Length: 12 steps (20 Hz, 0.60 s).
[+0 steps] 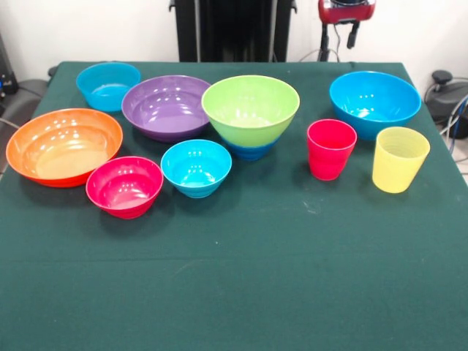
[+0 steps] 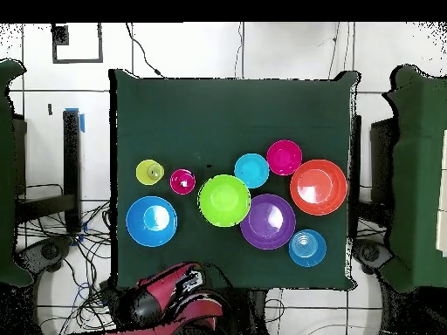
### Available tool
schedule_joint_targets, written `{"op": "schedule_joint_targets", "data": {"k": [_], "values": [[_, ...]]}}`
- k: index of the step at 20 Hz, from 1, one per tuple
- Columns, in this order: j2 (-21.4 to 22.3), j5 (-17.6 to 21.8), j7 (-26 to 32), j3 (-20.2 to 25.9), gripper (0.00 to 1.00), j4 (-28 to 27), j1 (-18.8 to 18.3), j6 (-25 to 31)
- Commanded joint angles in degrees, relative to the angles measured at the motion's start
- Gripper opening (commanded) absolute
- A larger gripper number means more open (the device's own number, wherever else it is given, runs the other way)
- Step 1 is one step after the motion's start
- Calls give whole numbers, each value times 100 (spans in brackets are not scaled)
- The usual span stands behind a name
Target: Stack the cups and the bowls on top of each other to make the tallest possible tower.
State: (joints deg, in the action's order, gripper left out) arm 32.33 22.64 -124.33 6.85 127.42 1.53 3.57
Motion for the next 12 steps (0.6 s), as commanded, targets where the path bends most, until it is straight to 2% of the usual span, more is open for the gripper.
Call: {"op": "schedule_joint_targets", "data": {"k": [1, 9, 12], "values": [[-69, 454, 546, 510, 100, -794, 233, 952], [-54, 814, 676, 713, 100, -831, 234, 1320], [-111, 1015, 672, 754, 100, -848, 254, 1294]]}}
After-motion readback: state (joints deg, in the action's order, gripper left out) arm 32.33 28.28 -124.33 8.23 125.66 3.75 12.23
